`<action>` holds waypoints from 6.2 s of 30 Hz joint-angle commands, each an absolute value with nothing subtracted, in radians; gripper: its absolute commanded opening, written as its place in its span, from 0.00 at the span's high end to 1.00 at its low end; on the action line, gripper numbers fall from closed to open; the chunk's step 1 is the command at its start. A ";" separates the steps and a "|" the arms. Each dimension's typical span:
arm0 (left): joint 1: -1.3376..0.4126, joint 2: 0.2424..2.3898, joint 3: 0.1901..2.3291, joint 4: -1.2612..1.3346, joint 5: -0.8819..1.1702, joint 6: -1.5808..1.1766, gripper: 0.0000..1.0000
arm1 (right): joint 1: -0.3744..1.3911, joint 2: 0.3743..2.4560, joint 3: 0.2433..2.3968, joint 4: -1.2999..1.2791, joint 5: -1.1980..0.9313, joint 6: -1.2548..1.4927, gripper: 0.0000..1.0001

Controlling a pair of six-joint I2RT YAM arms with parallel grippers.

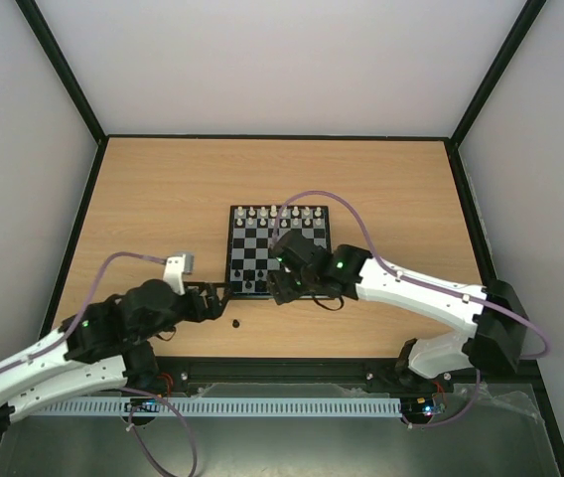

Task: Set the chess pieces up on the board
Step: Place the chess piece on the chessboard, then pick up the chess piece at the center of the board, then place the chess piece on the chessboard.

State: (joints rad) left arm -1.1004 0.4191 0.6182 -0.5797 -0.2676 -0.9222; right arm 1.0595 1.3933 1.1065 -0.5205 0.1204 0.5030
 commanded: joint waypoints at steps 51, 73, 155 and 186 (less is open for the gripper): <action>-1.206 1.299 0.663 -0.558 -0.259 -0.984 0.53 | 1.053 0.875 0.700 -0.387 -0.014 0.563 0.26; -1.184 1.311 0.641 -0.554 -0.253 -0.962 0.74 | 1.053 0.873 0.698 -0.387 -0.023 0.561 0.26; -0.870 1.483 0.857 -0.561 -0.250 -0.649 0.90 | 1.053 0.879 0.689 -0.366 -0.066 0.546 0.25; -0.859 1.496 0.844 -0.549 -0.260 -0.644 0.79 | 1.053 0.885 0.684 -0.362 -0.074 0.543 0.25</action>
State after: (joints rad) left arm -0.8688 1.4906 0.8497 -0.5365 -0.2386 -0.6510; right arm 1.0576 0.8833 0.6960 -0.3668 -0.0639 0.5571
